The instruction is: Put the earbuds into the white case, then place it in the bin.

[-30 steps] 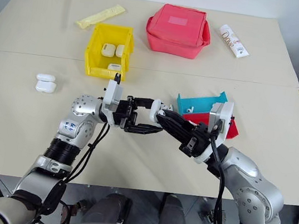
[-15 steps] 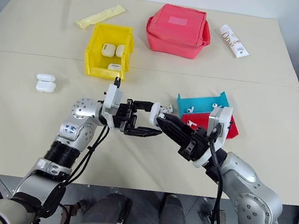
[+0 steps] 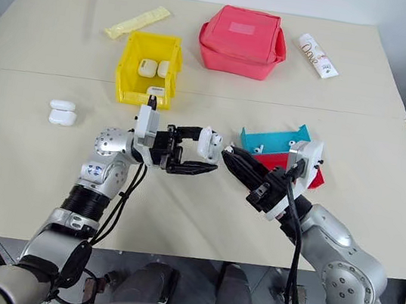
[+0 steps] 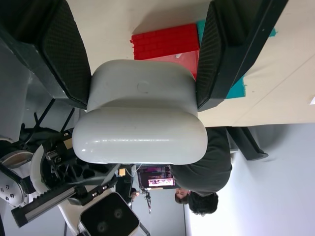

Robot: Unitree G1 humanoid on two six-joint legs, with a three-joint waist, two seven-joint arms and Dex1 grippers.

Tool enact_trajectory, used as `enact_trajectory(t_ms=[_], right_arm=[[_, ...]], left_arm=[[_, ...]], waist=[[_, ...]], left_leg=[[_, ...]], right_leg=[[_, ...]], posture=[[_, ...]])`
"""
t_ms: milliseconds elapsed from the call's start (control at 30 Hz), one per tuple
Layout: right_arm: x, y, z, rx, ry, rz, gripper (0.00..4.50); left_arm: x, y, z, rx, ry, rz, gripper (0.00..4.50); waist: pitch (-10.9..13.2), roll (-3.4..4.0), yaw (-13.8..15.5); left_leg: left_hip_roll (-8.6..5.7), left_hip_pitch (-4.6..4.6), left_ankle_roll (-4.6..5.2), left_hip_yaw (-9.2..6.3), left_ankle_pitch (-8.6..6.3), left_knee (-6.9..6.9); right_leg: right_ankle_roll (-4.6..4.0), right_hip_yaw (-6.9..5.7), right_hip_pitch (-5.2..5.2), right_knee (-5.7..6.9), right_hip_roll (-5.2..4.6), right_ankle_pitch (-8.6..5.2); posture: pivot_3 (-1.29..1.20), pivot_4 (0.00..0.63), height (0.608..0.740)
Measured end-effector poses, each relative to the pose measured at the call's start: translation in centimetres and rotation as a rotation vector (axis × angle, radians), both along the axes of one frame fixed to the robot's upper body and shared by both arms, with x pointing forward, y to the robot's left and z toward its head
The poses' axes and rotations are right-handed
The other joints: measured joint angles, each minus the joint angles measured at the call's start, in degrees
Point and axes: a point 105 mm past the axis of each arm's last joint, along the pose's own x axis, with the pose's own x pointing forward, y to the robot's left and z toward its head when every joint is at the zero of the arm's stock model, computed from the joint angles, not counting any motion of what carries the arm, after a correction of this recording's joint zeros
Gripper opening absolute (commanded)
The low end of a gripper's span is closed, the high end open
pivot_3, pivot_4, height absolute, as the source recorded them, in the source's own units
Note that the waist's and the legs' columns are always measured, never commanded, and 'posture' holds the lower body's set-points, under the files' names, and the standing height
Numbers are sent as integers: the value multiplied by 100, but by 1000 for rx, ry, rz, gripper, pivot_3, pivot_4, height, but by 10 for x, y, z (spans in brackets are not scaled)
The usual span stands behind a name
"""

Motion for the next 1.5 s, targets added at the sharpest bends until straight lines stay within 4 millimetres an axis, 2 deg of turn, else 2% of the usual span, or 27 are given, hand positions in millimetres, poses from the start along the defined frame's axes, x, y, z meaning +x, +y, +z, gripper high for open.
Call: enact_trajectory(t_ms=[367, 667, 1133, 1500], right_arm=[[4, 2, 8, 2, -26, 4, 494], [-2, 13, 13, 27, -15, 72, 494], [-4, 14, 7, 58, 24, 91, 494], [0, 10, 1, 74, 18, 100, 494]], left_arm=[[-1, -5, 3, -8, -13, -28, 2787], [2, -6, -1, -11, 0, -29, 2787], [6, -10, 2, -21, -2, -29, 2787], [0, -10, 4, -18, -1, -40, 2787]], waist=[[0, 0, -4], [0, 0, 1], [0, 0, -5], [0, -1, -6]], left_leg=[[0, 0, 0, 0, 0, 0], [0, 0, 0, 0, 0, 1], [1, 0, 1, 0, 0, 0], [1, 0, 1, 0, 0, 0]], right_leg=[[0, 0, 0, 0, 0, 0], [0, 0, 0, 0, 0, 0], [0, 0, 0, 0, 1, 0], [0, 0, 0, 0, 1, 0]], posture=[[0, 150, 740], [0, 150, 740], [0, 150, 740], [0, 150, 740]])
